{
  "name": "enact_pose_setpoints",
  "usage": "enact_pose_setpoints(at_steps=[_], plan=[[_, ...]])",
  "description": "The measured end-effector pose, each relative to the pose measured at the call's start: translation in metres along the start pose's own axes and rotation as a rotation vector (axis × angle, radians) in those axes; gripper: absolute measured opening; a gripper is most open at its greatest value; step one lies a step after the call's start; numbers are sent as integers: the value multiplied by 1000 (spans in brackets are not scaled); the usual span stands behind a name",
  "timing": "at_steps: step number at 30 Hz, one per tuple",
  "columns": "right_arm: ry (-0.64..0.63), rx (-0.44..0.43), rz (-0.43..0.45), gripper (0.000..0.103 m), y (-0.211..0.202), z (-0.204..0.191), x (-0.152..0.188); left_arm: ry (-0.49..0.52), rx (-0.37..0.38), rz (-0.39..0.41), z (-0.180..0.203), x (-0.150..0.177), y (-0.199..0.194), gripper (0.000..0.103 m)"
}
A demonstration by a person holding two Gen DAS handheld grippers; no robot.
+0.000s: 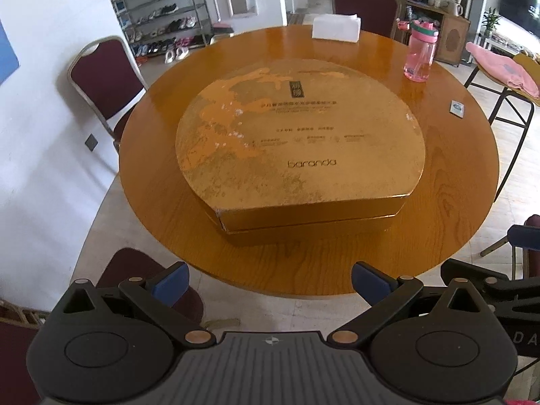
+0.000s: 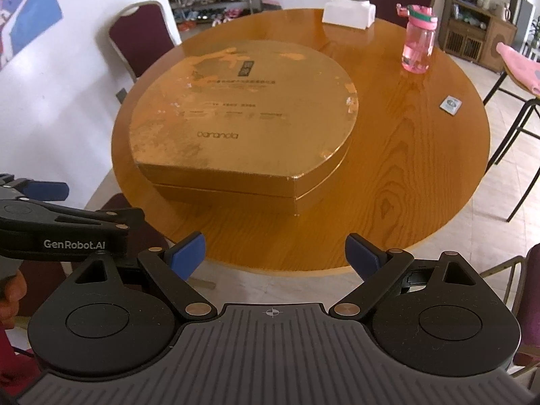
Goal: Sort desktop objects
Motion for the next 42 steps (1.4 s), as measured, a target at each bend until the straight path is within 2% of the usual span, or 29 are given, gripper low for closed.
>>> enact_pose_setpoints(at_steps=[14, 42], plan=[[0, -3, -3, 94, 11, -18, -9, -20, -13, -14, -20, -2, 8, 102], [25, 20, -15, 94, 16, -20, -11, 12, 31, -35, -19, -8, 17, 102]])
Point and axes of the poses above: each gripper's, at about its wrist camera, not at the fingertips, and y roughly the way its jaws point, z to its right, x to its underside, the point moved 10 cm from there along y, roughly the way its jaws point, and after that the axes turned 10 degrees about -y, right-handed, at the moved point
